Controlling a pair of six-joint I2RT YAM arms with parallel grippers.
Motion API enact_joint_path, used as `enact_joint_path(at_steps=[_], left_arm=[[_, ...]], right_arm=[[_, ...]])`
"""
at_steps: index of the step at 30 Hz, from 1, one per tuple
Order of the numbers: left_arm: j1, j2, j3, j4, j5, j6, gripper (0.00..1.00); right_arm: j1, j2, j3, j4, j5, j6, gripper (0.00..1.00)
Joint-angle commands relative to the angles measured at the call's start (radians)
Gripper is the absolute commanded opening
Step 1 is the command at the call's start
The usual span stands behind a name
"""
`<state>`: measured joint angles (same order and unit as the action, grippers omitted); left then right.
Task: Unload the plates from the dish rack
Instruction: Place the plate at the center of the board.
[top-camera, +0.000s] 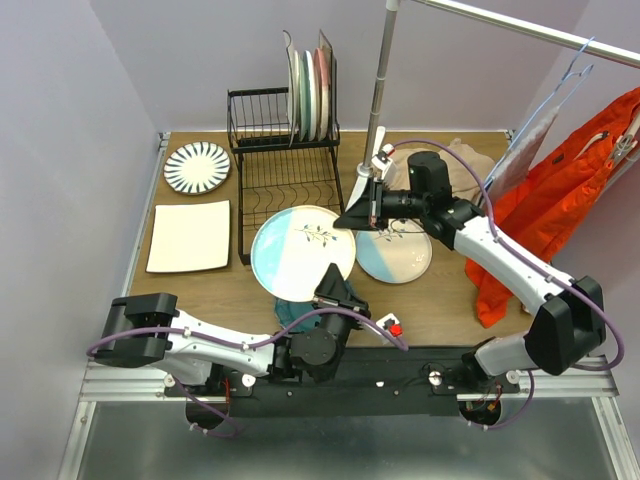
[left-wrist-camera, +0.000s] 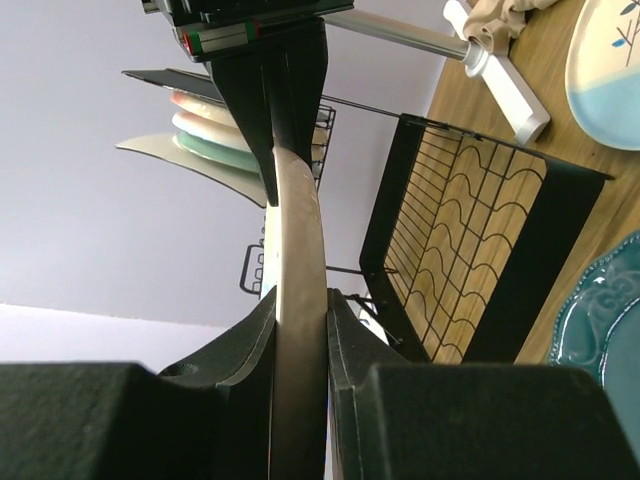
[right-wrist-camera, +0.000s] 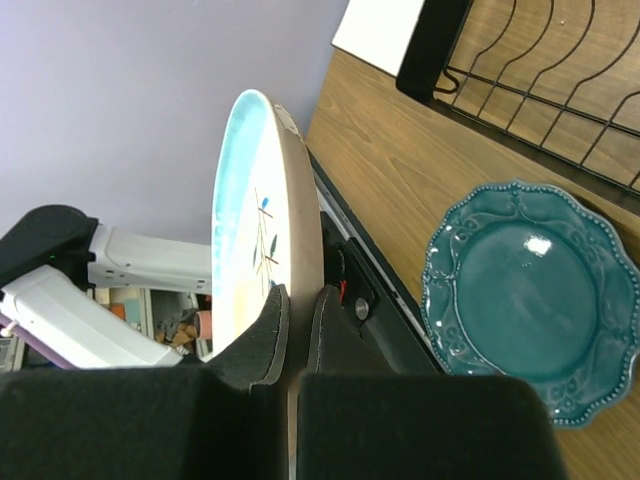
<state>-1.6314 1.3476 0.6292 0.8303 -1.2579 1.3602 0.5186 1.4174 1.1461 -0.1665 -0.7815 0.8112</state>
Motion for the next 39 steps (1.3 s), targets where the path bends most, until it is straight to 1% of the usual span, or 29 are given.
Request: enact_joint_path(at_steps=[1, 4, 5, 6, 7, 8, 11, 12, 13, 14, 15, 18, 19, 21, 22, 24, 25, 28, 29, 31, 33, 35, 36, 39], left_arm=[[-0.001, -0.015, 0.035, 0.237, 0.025, -0.016, 0.00], [0.001, -0.002, 0.043, 0.234, 0.022, -0.030, 0.28], [0.001, 0.002, 0.046, 0.234, 0.018, -0.036, 0.44], [0.001, 0.004, 0.049, 0.234, 0.015, -0.045, 0.55], [-0.001, 0.005, 0.049, 0.234, 0.015, -0.053, 0.60], [-0.001, 0.004, 0.050, 0.234, 0.017, -0.073, 0.64], [-0.013, -0.016, 0.058, 0.214, 0.029, -0.122, 0.66], [-0.024, -0.021, 0.070, 0.192, 0.034, -0.183, 0.67], [-0.030, -0.034, 0.081, 0.117, 0.041, -0.229, 0.67], [-0.036, -0.041, 0.090, 0.072, 0.057, -0.275, 0.67], [-0.044, -0.047, 0.110, 0.032, 0.064, -0.368, 0.67], [-0.065, -0.064, 0.121, -0.071, 0.100, -0.473, 0.67], [-0.068, -0.068, 0.122, -0.091, 0.106, -0.534, 0.67], [-0.079, -0.079, 0.122, -0.166, 0.129, -0.608, 0.67], [-0.084, -0.084, 0.122, -0.186, 0.135, -0.672, 0.67], [-0.100, -0.084, 0.110, -0.233, 0.141, -0.722, 0.67], [-0.107, -0.082, 0.106, -0.244, 0.138, -0.748, 0.67], [-0.127, -0.091, 0.110, -0.328, 0.175, -0.889, 0.67], [-0.131, -0.099, 0.115, -0.379, 0.216, -0.967, 0.67], [-0.140, -0.110, 0.135, -0.421, 0.262, -1.033, 0.67], [-0.142, -0.131, 0.165, -0.483, 0.357, -1.131, 0.67], [-0.142, -0.159, 0.188, -0.532, 0.434, -1.184, 0.67], [-0.142, -0.169, 0.213, -0.549, 0.448, -1.225, 0.68], [-0.134, -0.203, 0.257, -0.609, 0.477, -1.260, 0.70]], right_arm=[[0.008, -0.043, -0.025, 0.110, -0.134, 0.078, 0.01], [0.008, -0.064, -0.046, 0.157, -0.099, 0.132, 0.01], [0.008, -0.067, -0.046, 0.157, -0.078, 0.144, 0.01], [0.006, -0.072, -0.046, 0.157, -0.067, 0.152, 0.01], [0.006, -0.072, -0.049, 0.197, -0.056, 0.161, 0.01], [0.006, -0.074, -0.049, 0.211, -0.038, 0.181, 0.01], [0.001, -0.069, -0.065, 0.265, -0.003, 0.219, 0.01], [0.001, -0.064, -0.072, 0.286, 0.002, 0.235, 0.01], [0.000, -0.063, -0.081, 0.338, 0.007, 0.249, 0.01], [-0.002, -0.063, -0.098, 0.352, 0.027, 0.269, 0.01], [-0.005, -0.063, -0.105, 0.364, 0.039, 0.275, 0.01], [-0.005, -0.064, -0.146, 0.444, 0.076, 0.319, 0.01], [-0.005, -0.064, -0.155, 0.494, 0.080, 0.336, 0.01], [-0.008, -0.064, -0.172, 0.522, 0.093, 0.371, 0.01], [-0.008, -0.069, -0.178, 0.550, 0.100, 0.381, 0.01], [-0.008, -0.081, -0.183, 0.571, 0.113, 0.398, 0.01], [-0.008, -0.086, -0.181, 0.571, 0.119, 0.398, 0.01], [-0.011, -0.115, -0.198, 0.567, 0.163, 0.395, 0.01], [-0.015, -0.121, -0.204, 0.565, 0.181, 0.395, 0.01], [-0.019, -0.143, -0.221, 0.556, 0.201, 0.387, 0.01], [-0.023, -0.164, -0.252, 0.536, 0.252, 0.369, 0.01], [-0.031, -0.204, -0.288, 0.504, 0.306, 0.356, 0.01], [-0.035, -0.219, -0.299, 0.496, 0.321, 0.350, 0.01], [-0.051, -0.274, -0.334, 0.440, 0.407, 0.306, 0.01]])
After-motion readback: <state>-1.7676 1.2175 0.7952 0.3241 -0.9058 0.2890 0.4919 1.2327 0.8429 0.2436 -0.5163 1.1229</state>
